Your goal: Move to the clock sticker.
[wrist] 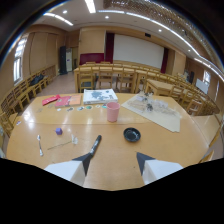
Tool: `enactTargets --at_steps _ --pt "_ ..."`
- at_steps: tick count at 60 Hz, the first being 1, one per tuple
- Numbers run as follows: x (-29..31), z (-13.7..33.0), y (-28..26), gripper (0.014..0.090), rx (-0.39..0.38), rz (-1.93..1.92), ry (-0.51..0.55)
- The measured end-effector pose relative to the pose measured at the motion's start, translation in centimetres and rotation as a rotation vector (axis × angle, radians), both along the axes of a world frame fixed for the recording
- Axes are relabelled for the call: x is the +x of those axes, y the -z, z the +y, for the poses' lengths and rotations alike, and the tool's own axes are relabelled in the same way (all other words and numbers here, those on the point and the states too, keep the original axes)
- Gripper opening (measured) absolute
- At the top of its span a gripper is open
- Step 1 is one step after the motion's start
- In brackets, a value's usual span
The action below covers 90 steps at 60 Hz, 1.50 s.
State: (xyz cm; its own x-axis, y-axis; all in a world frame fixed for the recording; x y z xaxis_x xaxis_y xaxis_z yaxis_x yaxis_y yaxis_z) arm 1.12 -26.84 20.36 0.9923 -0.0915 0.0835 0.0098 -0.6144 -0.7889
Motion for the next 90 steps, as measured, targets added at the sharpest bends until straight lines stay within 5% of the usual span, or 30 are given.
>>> enactTargets --at_steps 15,38,63,78,90 --pt "-1.7 -1.3 0.5 0.0861 -0.029 -0.005 0.014" --pt "-12.1 -0.1 2.5 0.0864 0.0 0.029 -0.039" --pt "-18.1 21.1 4.2 0.0861 0.058 0.031 -0.119" --pt "-20.3 35.8 10.9 0.0861 -0.007 0.08 -0.128" --pt "-19.7 41.3 15.2 0.0853 -0.064 0.059 -0.128"
